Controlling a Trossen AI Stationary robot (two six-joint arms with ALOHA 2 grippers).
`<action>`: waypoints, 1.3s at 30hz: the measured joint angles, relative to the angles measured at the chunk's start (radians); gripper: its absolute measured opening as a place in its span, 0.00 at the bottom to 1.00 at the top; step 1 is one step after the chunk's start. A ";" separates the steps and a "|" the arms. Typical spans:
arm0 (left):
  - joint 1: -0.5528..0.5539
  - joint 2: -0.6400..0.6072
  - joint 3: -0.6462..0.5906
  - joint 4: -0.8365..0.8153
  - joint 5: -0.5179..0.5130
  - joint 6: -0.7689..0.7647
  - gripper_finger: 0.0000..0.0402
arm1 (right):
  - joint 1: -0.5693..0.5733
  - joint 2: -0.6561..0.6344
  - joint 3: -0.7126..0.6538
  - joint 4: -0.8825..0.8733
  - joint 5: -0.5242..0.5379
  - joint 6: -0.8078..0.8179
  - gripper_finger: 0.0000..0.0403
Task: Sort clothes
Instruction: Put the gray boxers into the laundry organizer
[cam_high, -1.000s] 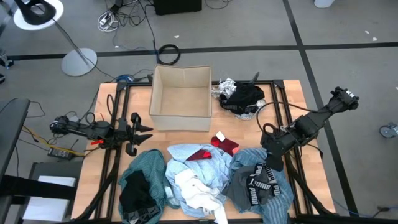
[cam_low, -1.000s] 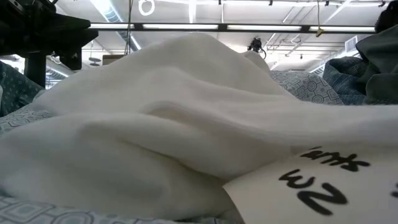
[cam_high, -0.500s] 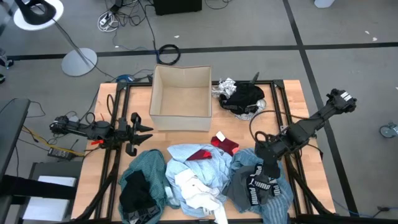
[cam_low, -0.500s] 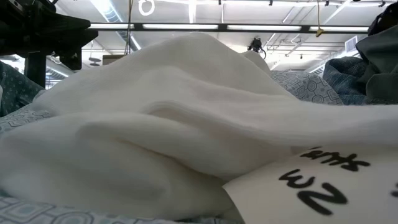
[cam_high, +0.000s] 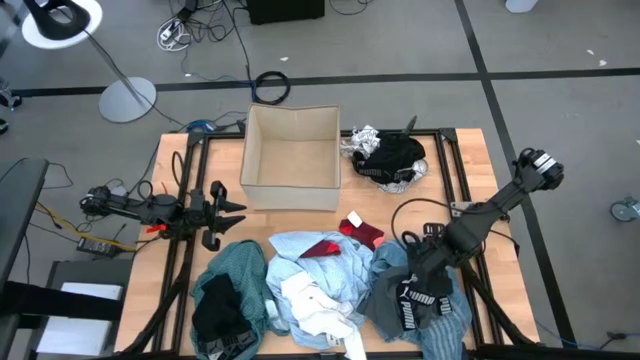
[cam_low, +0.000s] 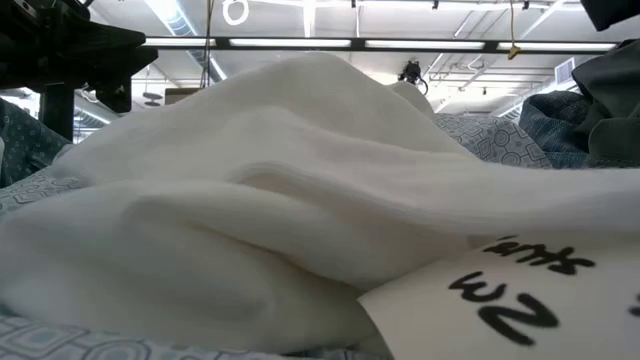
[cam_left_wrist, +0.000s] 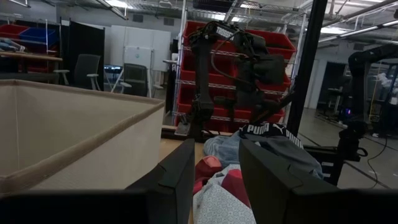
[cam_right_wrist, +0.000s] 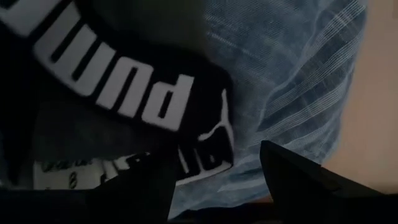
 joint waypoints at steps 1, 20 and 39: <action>0.000 0.000 0.000 0.000 0.000 0.000 0.33 | -0.001 0.000 0.000 0.000 0.013 -0.001 0.57; 0.000 0.000 0.000 0.000 0.000 0.000 0.33 | -0.032 -0.003 0.143 -0.075 0.137 -0.029 0.01; 0.000 0.000 0.000 0.000 0.000 0.000 0.33 | -0.126 -0.003 0.635 -0.193 0.538 -0.214 0.00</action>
